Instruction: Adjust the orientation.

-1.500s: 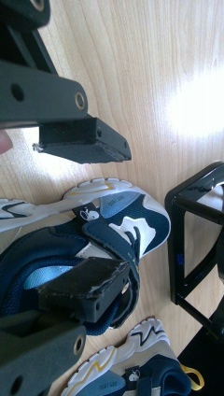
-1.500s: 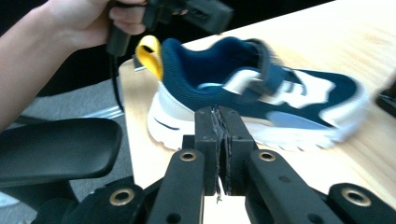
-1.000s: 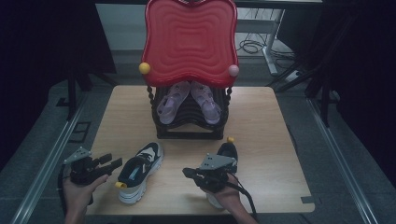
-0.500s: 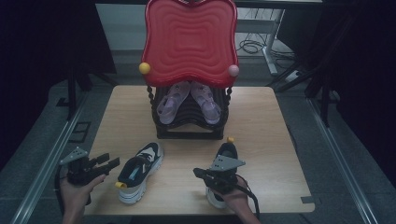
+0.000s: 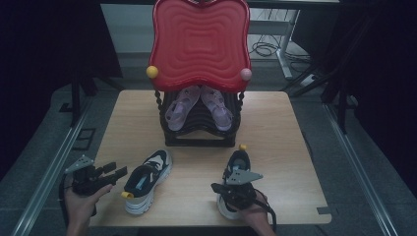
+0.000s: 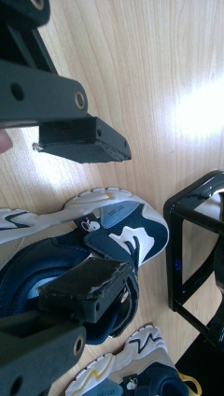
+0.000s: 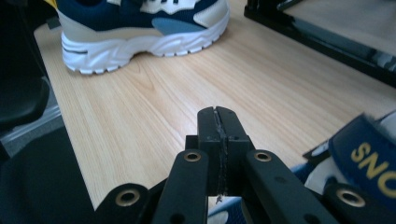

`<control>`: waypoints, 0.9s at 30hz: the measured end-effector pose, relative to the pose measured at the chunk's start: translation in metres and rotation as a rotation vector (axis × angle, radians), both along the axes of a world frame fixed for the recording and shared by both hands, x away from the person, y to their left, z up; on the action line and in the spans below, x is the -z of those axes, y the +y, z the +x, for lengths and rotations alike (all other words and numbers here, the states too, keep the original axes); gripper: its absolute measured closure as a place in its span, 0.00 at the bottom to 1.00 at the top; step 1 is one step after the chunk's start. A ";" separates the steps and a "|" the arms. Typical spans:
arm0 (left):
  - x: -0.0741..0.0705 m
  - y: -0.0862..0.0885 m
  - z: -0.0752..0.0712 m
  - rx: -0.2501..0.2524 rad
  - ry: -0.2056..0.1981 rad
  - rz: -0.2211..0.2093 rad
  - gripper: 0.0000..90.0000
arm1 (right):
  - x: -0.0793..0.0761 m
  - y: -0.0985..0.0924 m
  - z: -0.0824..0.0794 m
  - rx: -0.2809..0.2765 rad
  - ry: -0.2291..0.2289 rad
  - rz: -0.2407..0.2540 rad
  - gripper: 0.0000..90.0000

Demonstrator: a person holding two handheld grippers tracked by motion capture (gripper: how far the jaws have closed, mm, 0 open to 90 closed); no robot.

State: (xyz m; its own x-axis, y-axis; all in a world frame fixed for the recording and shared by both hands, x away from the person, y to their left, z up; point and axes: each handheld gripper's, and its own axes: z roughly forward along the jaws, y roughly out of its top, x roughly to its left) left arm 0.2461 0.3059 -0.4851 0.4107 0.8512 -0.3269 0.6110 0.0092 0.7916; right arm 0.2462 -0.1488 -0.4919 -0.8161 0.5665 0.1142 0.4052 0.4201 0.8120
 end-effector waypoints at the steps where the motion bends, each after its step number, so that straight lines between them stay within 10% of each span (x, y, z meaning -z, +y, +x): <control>1: 0.000 0.001 0.000 -0.001 0.001 0.002 0.45 | 0.001 -0.001 0.000 0.000 0.003 -0.003 0.99; 27: 0.003 -0.002 0.001 0.009 0.009 0.009 0.45 | 0.011 -0.017 -0.002 0.013 0.050 -0.063 0.99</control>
